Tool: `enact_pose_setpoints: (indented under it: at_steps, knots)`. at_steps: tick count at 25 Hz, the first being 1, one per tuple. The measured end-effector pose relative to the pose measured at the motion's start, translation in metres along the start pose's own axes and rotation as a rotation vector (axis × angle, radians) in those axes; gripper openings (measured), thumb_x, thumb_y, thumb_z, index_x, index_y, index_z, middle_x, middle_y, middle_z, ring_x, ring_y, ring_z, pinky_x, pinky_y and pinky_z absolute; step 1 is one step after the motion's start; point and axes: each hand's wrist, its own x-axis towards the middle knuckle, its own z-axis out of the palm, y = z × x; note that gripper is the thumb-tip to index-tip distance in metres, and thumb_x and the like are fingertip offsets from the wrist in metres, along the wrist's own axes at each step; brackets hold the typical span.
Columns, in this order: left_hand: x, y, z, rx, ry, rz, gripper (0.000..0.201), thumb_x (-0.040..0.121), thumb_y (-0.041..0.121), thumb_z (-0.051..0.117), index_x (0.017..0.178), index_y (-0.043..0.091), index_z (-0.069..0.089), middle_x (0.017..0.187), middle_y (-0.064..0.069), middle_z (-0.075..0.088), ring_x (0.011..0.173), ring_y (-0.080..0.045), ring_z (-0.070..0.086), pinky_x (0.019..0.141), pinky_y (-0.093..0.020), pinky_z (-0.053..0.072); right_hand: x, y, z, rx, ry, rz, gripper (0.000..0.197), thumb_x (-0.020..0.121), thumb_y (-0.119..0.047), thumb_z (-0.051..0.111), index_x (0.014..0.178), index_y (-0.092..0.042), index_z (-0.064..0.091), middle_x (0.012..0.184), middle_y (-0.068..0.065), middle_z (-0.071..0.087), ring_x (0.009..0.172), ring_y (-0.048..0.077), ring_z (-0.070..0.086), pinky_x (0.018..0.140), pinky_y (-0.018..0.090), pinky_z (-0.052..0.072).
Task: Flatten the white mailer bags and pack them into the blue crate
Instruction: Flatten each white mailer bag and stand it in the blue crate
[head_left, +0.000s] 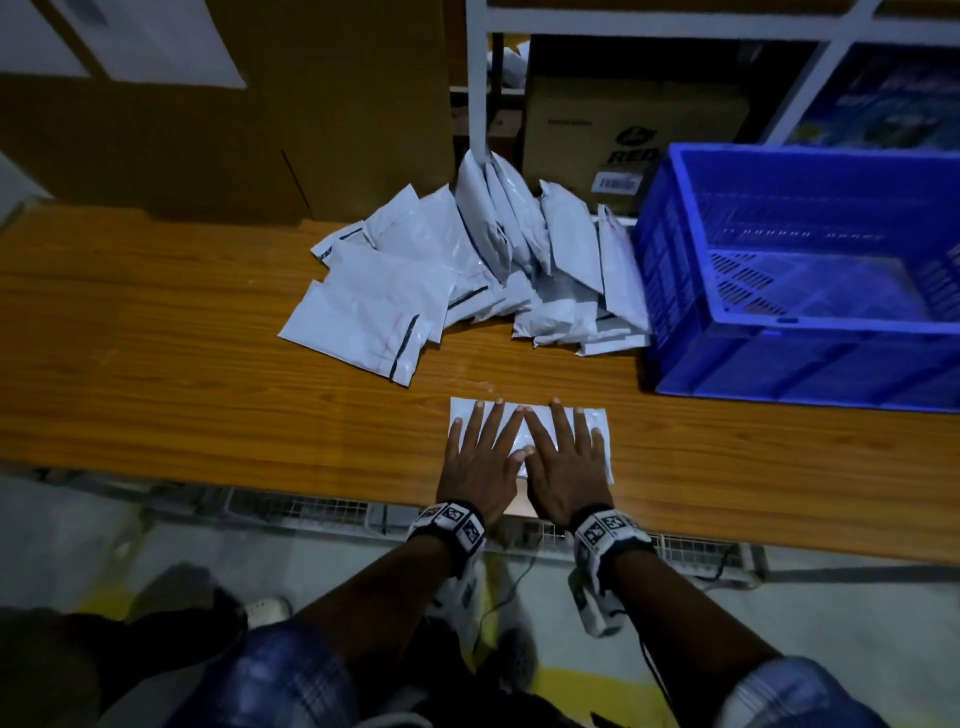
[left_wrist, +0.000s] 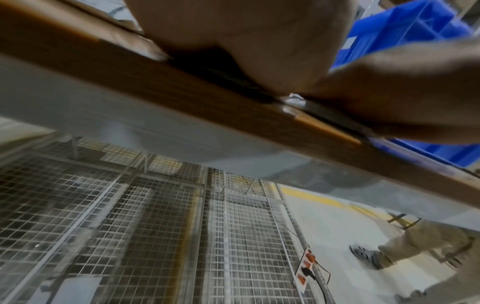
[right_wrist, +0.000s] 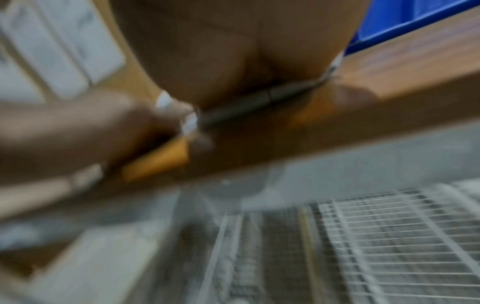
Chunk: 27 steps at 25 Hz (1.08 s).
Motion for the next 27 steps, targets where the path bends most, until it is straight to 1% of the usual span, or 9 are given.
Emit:
enact_pose_setpoints:
  at_steps: [2, 4, 6, 9, 13, 16, 19, 23, 27]
  knots:
    - [0.002, 0.001, -0.003, -0.002, 0.005, -0.011, 0.058, 0.103, 0.054, 0.002, 0.158, 0.037, 0.008, 0.168, 0.005, 0.006, 0.154, -0.018, -0.003, 0.123, -0.044, -0.004, 0.001, 0.0, -0.009, 0.04, -0.015, -0.002, 0.055, 0.103, -0.045, 0.013, 0.154, -0.043, -0.007, 0.16, -0.007, -0.024, 0.149, 0.024, -0.021, 0.119, 0.048, -0.01]
    - [0.002, 0.002, -0.002, 0.012, 0.021, -0.012, 0.058, 0.102, 0.051, 0.009, 0.158, 0.036, 0.012, 0.167, 0.005, 0.012, 0.154, -0.019, 0.005, 0.123, -0.044, 0.0, -0.002, -0.001, -0.012, 0.018, 0.066, -0.004, 0.054, 0.104, -0.045, 0.014, 0.154, -0.041, -0.006, 0.16, -0.007, -0.025, 0.148, 0.024, -0.024, 0.118, 0.047, -0.014]
    - [0.005, 0.001, -0.001, 0.006, 0.026, -0.022, 0.058, 0.101, 0.048, 0.015, 0.158, 0.036, 0.013, 0.167, 0.005, 0.014, 0.154, -0.02, 0.006, 0.122, -0.044, 0.0, -0.003, 0.0, -0.01, -0.001, 0.118, -0.004, 0.055, 0.104, -0.047, 0.014, 0.154, -0.042, -0.007, 0.161, -0.006, -0.025, 0.148, 0.023, -0.025, 0.12, 0.048, -0.012]
    - [0.004, -0.002, 0.0, 0.013, 0.017, -0.011, 0.057, 0.105, 0.047, 0.021, 0.159, 0.036, 0.009, 0.168, 0.004, 0.008, 0.154, -0.019, 0.0, 0.123, -0.044, -0.005, -0.003, 0.003, 0.004, -0.002, 0.097, -0.013, 0.054, 0.103, -0.049, 0.013, 0.154, -0.043, -0.005, 0.162, -0.006, -0.021, 0.149, 0.023, -0.02, 0.122, 0.049, -0.003]
    - [0.003, -0.003, -0.002, -0.016, -0.006, 0.009, 0.06, 0.105, 0.053, 0.021, 0.159, 0.037, 0.0, 0.167, 0.005, -0.008, 0.153, -0.017, -0.013, 0.123, -0.046, -0.008, 0.002, 0.006, 0.009, -0.027, 0.095, -0.012, 0.054, 0.103, -0.05, 0.012, 0.155, -0.042, -0.002, 0.164, -0.005, -0.015, 0.15, 0.023, -0.015, 0.122, 0.049, 0.0]
    - [-0.003, -0.002, 0.001, 0.006, 0.059, 0.028, 0.062, 0.105, 0.052, 0.026, 0.16, 0.033, 0.005, 0.167, 0.002, -0.006, 0.154, -0.02, -0.011, 0.123, -0.047, -0.007, 0.002, 0.007, 0.008, -0.014, 0.085, -0.004, 0.055, 0.102, -0.05, 0.012, 0.155, -0.041, -0.001, 0.164, -0.005, -0.014, 0.15, 0.023, -0.015, 0.122, 0.049, 0.0]
    - [-0.007, -0.005, 0.004, -0.007, 0.027, -0.001, 0.063, 0.103, 0.05, 0.026, 0.159, 0.035, 0.002, 0.168, 0.004, -0.005, 0.154, -0.019, -0.013, 0.124, -0.049, 0.0, 0.0, 0.008, 0.003, 0.04, 0.052, -0.026, 0.056, 0.102, -0.05, 0.013, 0.155, -0.042, -0.003, 0.163, -0.006, -0.016, 0.15, 0.023, -0.016, 0.121, 0.051, 0.0]
    - [-0.002, -0.005, 0.001, -0.003, -0.016, -0.015, 0.066, 0.1, 0.051, 0.03, 0.159, 0.038, 0.003, 0.168, 0.005, 0.001, 0.154, -0.021, -0.004, 0.124, -0.049, 0.005, -0.008, 0.014, -0.001, 0.098, 0.103, 0.038, 0.057, 0.102, -0.053, 0.013, 0.154, -0.043, -0.005, 0.164, -0.001, -0.014, 0.15, 0.031, -0.014, 0.12, 0.051, 0.001]
    - [-0.003, -0.006, 0.001, -0.002, -0.021, -0.01, 0.065, 0.099, 0.053, 0.019, 0.159, 0.037, 0.0, 0.168, 0.005, -0.005, 0.154, -0.019, -0.011, 0.124, -0.049, 0.001, -0.01, 0.014, 0.008, 0.023, 0.128, 0.05, 0.058, 0.101, -0.052, 0.011, 0.155, -0.039, -0.004, 0.164, 0.0, -0.015, 0.15, 0.029, -0.015, 0.121, 0.05, 0.003]
